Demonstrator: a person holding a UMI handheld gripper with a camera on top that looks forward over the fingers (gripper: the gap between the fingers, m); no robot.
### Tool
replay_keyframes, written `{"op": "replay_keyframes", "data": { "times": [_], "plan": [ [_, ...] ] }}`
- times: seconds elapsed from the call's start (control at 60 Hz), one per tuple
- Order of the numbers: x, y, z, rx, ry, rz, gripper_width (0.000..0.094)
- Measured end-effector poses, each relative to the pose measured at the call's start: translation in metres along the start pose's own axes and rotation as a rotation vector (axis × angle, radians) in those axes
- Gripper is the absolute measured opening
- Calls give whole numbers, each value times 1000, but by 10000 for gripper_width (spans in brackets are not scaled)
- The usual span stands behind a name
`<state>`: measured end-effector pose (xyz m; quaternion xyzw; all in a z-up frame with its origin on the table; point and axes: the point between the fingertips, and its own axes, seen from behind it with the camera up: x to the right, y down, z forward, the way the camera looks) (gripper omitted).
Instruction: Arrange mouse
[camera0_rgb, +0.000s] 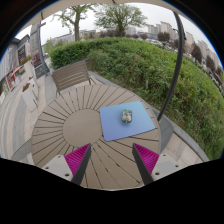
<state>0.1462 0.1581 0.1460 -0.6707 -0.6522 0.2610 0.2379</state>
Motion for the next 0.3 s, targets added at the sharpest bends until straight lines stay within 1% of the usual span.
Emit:
{"op": "replay_keyframes", "data": {
  "times": [0.083, 0.2, 0.3],
  "plan": [
    [-10, 12, -6, -14, -23, 2, 847],
    [-7, 12, -9, 9, 14, -52, 855],
    [-12, 14, -10, 8, 9, -39, 853]
  ]
}}
